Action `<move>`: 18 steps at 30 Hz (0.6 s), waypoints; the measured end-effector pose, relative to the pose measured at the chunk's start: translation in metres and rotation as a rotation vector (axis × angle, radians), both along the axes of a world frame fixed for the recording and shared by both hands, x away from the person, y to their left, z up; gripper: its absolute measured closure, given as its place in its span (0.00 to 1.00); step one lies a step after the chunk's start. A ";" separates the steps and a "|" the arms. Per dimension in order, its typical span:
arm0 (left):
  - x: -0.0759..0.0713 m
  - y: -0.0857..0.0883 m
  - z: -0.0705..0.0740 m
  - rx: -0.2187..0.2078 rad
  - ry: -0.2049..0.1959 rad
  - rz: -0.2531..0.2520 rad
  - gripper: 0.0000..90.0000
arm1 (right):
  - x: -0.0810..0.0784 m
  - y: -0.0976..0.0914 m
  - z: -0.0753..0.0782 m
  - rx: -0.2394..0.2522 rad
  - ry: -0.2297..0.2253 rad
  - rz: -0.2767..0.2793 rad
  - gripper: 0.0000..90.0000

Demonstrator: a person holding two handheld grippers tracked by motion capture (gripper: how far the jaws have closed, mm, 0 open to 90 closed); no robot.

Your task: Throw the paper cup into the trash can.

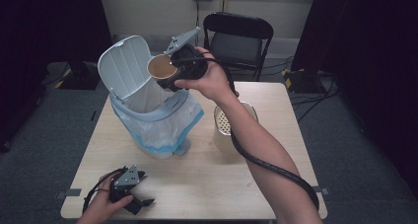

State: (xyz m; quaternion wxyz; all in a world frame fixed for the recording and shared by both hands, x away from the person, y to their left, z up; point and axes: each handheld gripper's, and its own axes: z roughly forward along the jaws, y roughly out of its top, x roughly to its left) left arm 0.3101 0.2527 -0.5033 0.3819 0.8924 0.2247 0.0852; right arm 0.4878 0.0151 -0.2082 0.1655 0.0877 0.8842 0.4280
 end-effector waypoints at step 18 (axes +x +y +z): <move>0.000 0.000 0.000 -0.001 0.000 -0.008 0.00 | 0.008 0.034 -0.021 -0.003 0.032 0.031 0.32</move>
